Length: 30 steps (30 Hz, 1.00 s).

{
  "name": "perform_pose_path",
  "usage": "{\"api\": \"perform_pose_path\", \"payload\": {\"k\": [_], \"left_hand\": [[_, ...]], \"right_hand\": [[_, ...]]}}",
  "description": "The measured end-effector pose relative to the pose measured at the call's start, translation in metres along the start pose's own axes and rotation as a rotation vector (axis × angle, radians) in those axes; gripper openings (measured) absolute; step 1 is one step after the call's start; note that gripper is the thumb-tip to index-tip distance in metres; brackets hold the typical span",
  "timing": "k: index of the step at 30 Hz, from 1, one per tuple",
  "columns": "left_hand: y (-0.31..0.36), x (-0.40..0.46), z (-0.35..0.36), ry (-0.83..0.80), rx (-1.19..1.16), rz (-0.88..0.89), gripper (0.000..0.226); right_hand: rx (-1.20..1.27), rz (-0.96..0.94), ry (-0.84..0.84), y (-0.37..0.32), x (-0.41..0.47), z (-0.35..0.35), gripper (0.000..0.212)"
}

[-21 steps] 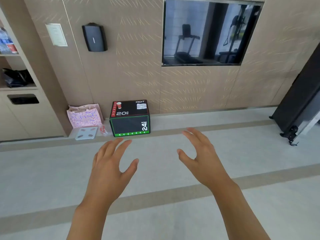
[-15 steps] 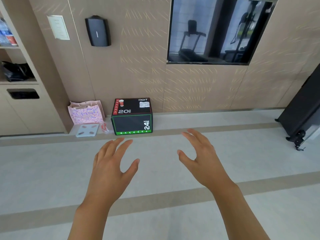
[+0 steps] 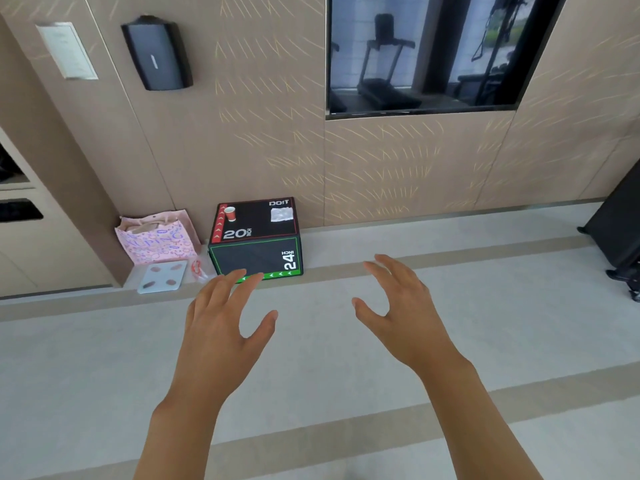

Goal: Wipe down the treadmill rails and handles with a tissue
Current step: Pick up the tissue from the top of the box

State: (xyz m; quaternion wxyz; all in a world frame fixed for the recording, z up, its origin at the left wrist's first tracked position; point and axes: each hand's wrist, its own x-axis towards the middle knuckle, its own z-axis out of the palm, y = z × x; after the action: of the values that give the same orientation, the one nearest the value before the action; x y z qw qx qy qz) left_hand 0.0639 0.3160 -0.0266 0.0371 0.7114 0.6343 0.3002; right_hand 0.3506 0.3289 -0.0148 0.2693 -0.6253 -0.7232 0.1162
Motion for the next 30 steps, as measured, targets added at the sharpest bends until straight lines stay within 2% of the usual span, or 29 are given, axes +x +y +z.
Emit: {"api": "perform_pose_path", "payload": {"k": [8, 15, 24, 30], "left_hand": [[0.029, 0.141, 0.061, 0.061, 0.021, -0.011, 0.062], [0.021, 0.222, 0.096, 0.059, 0.076, -0.019, 0.065], [-0.042, 0.343, 0.145, 0.049, 0.087, -0.037, 0.063], [-0.108, 0.448, 0.157, 0.037, 0.066, -0.036, 0.067]], "right_hand": [[-0.019, -0.008, -0.022, 0.072, 0.143, -0.005, 0.069], [-0.052, -0.021, -0.045, 0.097, 0.234, 0.013, 0.074], [-0.11, 0.007, -0.058, 0.098, 0.365, 0.063, 0.089], [-0.17, 0.03, -0.098, 0.066, 0.478, 0.105, 0.09]]}}
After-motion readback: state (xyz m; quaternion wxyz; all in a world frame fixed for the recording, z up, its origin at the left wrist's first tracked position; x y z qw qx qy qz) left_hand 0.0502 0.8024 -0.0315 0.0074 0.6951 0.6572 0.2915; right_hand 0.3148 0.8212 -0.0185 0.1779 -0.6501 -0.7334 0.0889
